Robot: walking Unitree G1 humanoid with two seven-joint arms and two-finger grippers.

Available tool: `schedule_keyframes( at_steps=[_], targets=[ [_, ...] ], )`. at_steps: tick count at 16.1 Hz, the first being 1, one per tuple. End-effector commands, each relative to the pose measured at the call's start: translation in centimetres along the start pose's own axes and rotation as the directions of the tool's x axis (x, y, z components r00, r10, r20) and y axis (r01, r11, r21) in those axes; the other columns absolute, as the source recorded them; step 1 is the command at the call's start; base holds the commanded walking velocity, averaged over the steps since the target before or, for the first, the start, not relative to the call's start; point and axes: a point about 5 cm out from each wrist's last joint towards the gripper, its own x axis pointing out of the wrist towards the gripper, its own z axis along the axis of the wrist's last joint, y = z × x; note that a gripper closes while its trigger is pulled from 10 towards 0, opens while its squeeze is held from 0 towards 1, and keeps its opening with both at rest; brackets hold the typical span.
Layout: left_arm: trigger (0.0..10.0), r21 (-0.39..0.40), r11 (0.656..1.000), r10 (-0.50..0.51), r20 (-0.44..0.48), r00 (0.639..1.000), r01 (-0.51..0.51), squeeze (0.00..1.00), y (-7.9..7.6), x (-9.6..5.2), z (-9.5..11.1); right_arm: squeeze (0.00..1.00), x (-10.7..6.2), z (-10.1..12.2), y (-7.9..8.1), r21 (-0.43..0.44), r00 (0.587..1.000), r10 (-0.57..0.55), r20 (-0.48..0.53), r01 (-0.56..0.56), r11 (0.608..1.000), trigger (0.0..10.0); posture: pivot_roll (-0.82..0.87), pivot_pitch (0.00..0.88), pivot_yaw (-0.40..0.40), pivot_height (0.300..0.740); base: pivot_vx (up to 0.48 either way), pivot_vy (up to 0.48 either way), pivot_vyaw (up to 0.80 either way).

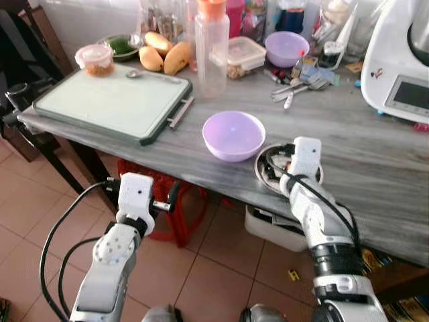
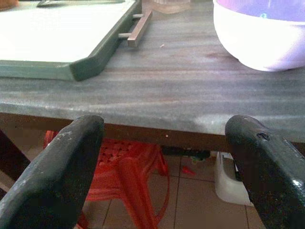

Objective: Setting the table

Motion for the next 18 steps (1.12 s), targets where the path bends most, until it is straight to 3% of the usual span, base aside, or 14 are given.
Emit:
schedule_keyframes(
  at_steps=[1, 4, 5, 8, 11, 12, 14, 18],
  targets=[
    [10.0, 0.005, 1.000, 0.000, 0.001, 1.000, 0.000, 0.00, -0.1, 0.1, 0.0, 0.00, -0.2, 0.8, 0.0, -0.021, 0.999, 0.001, 0.043, 0.000, 1.000, 10.0, 0.02, 0.034, 0.029, 0.740, 0.000, 0.000, 0.00],
    [10.0, 0.004, 1.000, 0.001, 0.005, 1.000, -0.001, 0.00, 0.0, 0.2, 0.1, 0.00, -0.6, 2.0, -0.4, -0.049, 0.993, -0.001, 0.116, 0.007, 0.999, 10.0, 0.01, 0.024, 0.031, 0.740, 0.000, 0.000, 0.00],
    [10.0, 0.003, 1.000, 0.001, 0.007, 1.000, -0.001, 0.00, 0.0, 0.3, 0.1, 1.00, -0.8, 2.3, -0.3, -0.040, 0.991, 0.014, 0.136, -0.009, 0.999, 10.0, 0.01, 0.020, 0.030, 0.740, 0.000, 0.000, 0.00],
    [10.0, 0.000, 1.000, 0.001, 0.012, 1.000, -0.001, 0.00, -0.1, 0.5, 0.1, 1.00, -1.2, 2.9, 0.0, -0.043, 0.983, 0.039, 0.178, -0.032, 0.999, 10.0, 0.01, 0.012, 0.029, 0.740, 0.000, 0.000, 0.00],
    [10.0, -0.006, 0.999, 0.053, 0.045, 0.998, -0.053, 0.00, 0.2, 0.6, 0.5, 1.00, -3.2, 4.1, 0.1, -0.152, 0.943, 0.063, 0.326, -0.013, 0.988, 10.0, 0.00, 0.001, 0.026, 0.740, 0.000, 0.000, 0.00],
    [10.0, -0.007, 0.996, 0.092, 0.035, 0.995, -0.092, 0.00, 0.5, 1.0, 0.5, 0.00, -4.2, 4.4, 0.9, -0.198, 0.912, 0.120, 0.393, -0.044, 0.979, 10.0, 0.00, 0.000, 0.024, 0.740, 0.000, 0.000, 0.00],
    [10.0, -0.015, 0.995, 0.095, 0.065, 0.993, -0.094, 0.00, 0.6, 1.6, 1.3, 0.00, -5.5, 4.0, 1.6, -0.206, 0.886, 0.142, 0.440, -0.054, 0.977, 10.0, 0.00, 0.000, 0.026, 0.740, 0.000, 0.000, 0.00],
    [10.0, -0.062, 0.996, 0.064, 0.060, 0.996, -0.061, 0.00, 0.0, 1.8, 1.3, 0.00, -5.8, 2.6, 1.5, -0.189, 0.905, 0.117, 0.409, -0.041, 0.981, 10.0, -0.01, 0.000, 0.033, 0.740, 0.000, 0.000, 0.00]
  ],
)
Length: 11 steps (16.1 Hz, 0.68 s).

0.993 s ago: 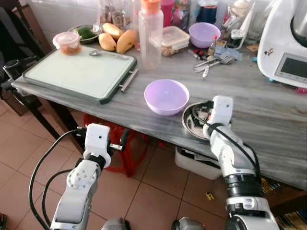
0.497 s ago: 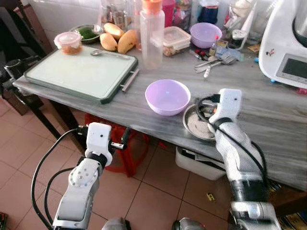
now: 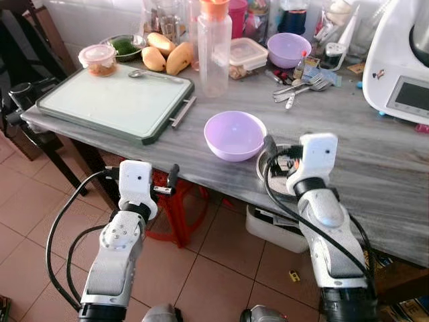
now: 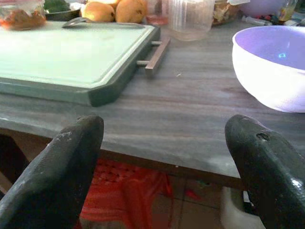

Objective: Setting the table

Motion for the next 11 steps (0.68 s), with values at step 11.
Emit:
schedule_keyframes(
  at_steps=[11],
  targets=[
    [10.0, -0.009, 1.000, 0.002, -0.027, 1.000, -0.002, 0.00, -0.06, -0.07, -0.67, 0.00, 0.12, 0.50, -0.23, 0.004, 0.999, -0.001, 0.036, 0.001, 1.000, 10.0, -0.01, 0.000, 0.028, 0.740, -0.164, 0.000, -0.48]
  ],
)
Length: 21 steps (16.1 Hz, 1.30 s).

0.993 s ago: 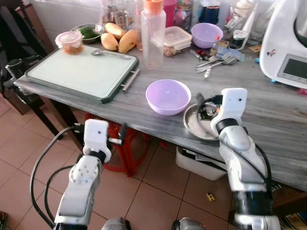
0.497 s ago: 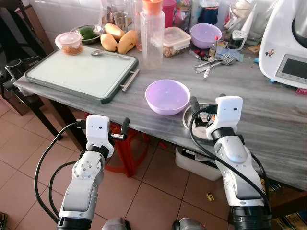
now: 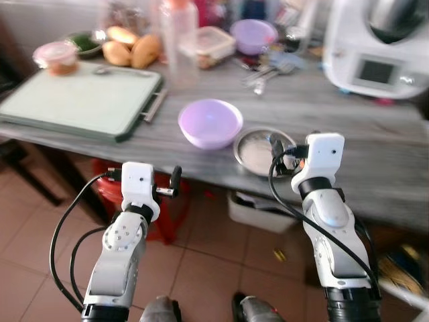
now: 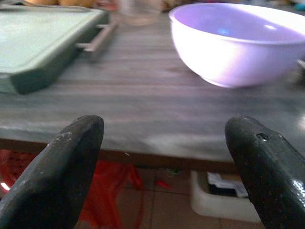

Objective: Setting the table

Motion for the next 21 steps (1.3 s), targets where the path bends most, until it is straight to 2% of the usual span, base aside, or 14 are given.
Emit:
schedule_keyframes(
  at_steps=[1, 4, 11, 14, 15, 17, 19, 21],
  targets=[
    [10.0, 0.005, 1.000, 0.002, -0.012, 1.000, -0.002, 0.00, 0.2, 0.0, -0.3, 0.00, 0.0, 0.2, 0.1, 0.010, 1.000, 0.005, 0.012, -0.005, 1.000, 10.0, -0.01, 0.000, 0.028, 0.740, -0.259, 0.000, -0.77],
    [10.0, 0.000, 1.000, -0.004, -0.008, 1.000, 0.004, 0.00, 0.1, 0.1, -0.2, 0.00, 0.0, 0.1, 0.0, 0.009, 1.000, 0.002, 0.010, -0.002, 1.000, 10.0, -0.01, 0.000, 0.027, 0.740, -0.256, 0.000, -0.71],
    [10.0, 0.004, 1.000, -0.009, 0.029, 1.000, 0.009, 0.00, 0.1, 0.2, 0.2, 0.00, -0.4, -0.3, -0.5, 0.027, 0.999, -0.050, 0.015, 0.050, 0.998, 10.0, 0.00, 0.000, 0.027, 0.740, 0.000, 0.000, 0.00],
    [10.0, -0.002, 1.000, -0.010, 0.029, 1.000, 0.010, 0.00, 0.0, 0.6, 0.1, 0.00, -0.7, -0.4, -0.2, -0.003, 0.998, -0.058, 0.031, 0.058, 0.998, 10.0, -0.02, 0.000, 0.044, 0.740, 0.000, 0.000, 0.00],
    [10.0, -0.006, 1.000, -0.019, 0.027, 0.999, 0.019, 0.00, -0.2, 0.7, 0.0, 0.00, -0.9, -0.5, -0.4, -0.007, 0.997, -0.068, 0.029, 0.069, 0.998, 10.0, -0.04, 0.000, 0.061, 0.740, 0.000, 0.000, 0.00],
    [10.0, -0.028, 0.996, -0.080, 0.031, 0.996, 0.081, 0.00, -1.5, 1.8, 0.3, 0.00, -2.2, -1.0, -1.7, -0.025, 0.990, -0.139, 0.015, 0.139, 0.990, 10.0, -0.10, 0.000, 0.108, 0.740, 0.000, 0.000, 0.00],
    [10.0, -0.020, 0.995, -0.101, 0.034, 0.994, 0.102, 0.00, -1.9, 2.4, 0.5, 0.00, -2.3, -1.2, -2.1, -0.030, 0.986, -0.164, 0.012, 0.164, 0.986, 10.0, -0.11, 0.000, 0.106, 0.740, 0.000, 0.000, 0.00],
    [10.0, -0.024, 0.994, -0.102, 0.031, 0.994, 0.102, 0.00, -1.8, 2.5, 0.5, 0.00, -2.1, -1.5, -2.5, -0.025, 0.987, -0.163, -0.010, 0.163, 0.986, 10.0, -0.09, 0.000, 0.056, 0.740, 0.000, 0.000, 0.00]
  ],
)
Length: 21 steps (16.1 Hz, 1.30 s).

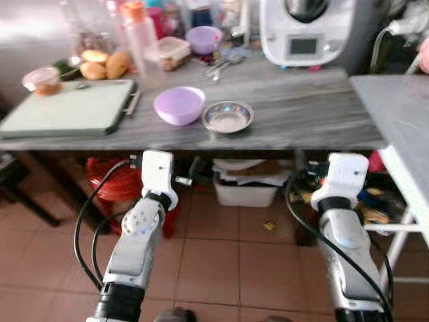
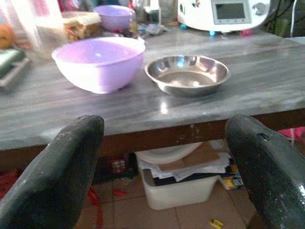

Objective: Setting the table

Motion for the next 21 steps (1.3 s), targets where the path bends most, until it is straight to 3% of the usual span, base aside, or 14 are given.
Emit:
schedule_keyframes(
  at_steps=[1, 5, 9, 11, 15, 18, 21],
  targets=[
    [10.0, -0.005, 0.999, 0.045, -0.010, 0.999, -0.045, 0.00, 1.1, -0.7, -0.4, 0.00, 0.4, 0.3, 0.8, 0.021, 0.999, 0.054, 0.001, -0.054, 0.998, 10.0, -0.05, 0.000, 0.027, 0.740, 0.000, 0.000, 0.00],
    [10.0, 0.006, 0.982, 0.190, -0.020, 0.982, -0.190, 0.00, 3.2, -3.8, -1.7, 0.00, 1.5, 0.3, 2.3, 0.026, 0.990, 0.143, -0.003, -0.143, 0.989, 10.0, 0.01, 0.000, -0.031, 0.740, 0.000, 0.000, 0.00],
    [10.0, 0.036, 0.977, 0.214, -0.059, 0.975, -0.212, 0.00, 4.0, -5.7, -2.5, 0.00, 0.4, -0.4, 1.5, 0.030, 0.992, 0.121, -0.031, -0.120, 0.992, 10.0, 0.00, 0.000, -0.016, 0.740, 0.000, 0.000, -0.80],
    [10.0, 0.059, 0.988, 0.147, -0.078, 0.986, -0.143, 0.00, 3.5, -5.1, -2.5, 0.00, -0.5, -1.4, 1.1, 0.040, 0.997, 0.066, -0.051, -0.064, 0.997, 10.0, -0.01, 0.000, 0.041, 0.740, 0.000, 0.000, -0.80],
    [10.0, 0.060, 0.996, 0.077, -0.073, 0.994, -0.072, 0.00, 2.7, -3.6, -2.0, 0.00, -1.3, -1.4, 0.7, 0.044, 0.999, 0.006, -0.048, -0.004, 0.999, 10.0, -0.07, 0.000, 0.109, 0.740, 0.000, 0.000, -0.50],
    [10.0, 0.057, 0.997, 0.048, -0.067, 0.997, -0.045, 0.00, 1.9, -2.9, -1.8, 0.00, -1.3, -1.4, 0.2, 0.026, 0.999, 0.003, -0.049, -0.002, 1.000, 10.0, -0.07, 0.000, 0.099, 0.740, 0.000, 0.000, 0.00],
    [10.0, 0.048, 0.995, 0.089, -0.059, 0.994, -0.086, 0.00, 2.1, -3.8, -1.8, 0.00, -0.2, -1.1, 1.5, 0.026, 0.996, 0.086, -0.038, -0.085, 0.996, 10.0, -0.01, 0.000, 0.037, 0.740, 0.000, 0.000, 0.00]
  ],
)
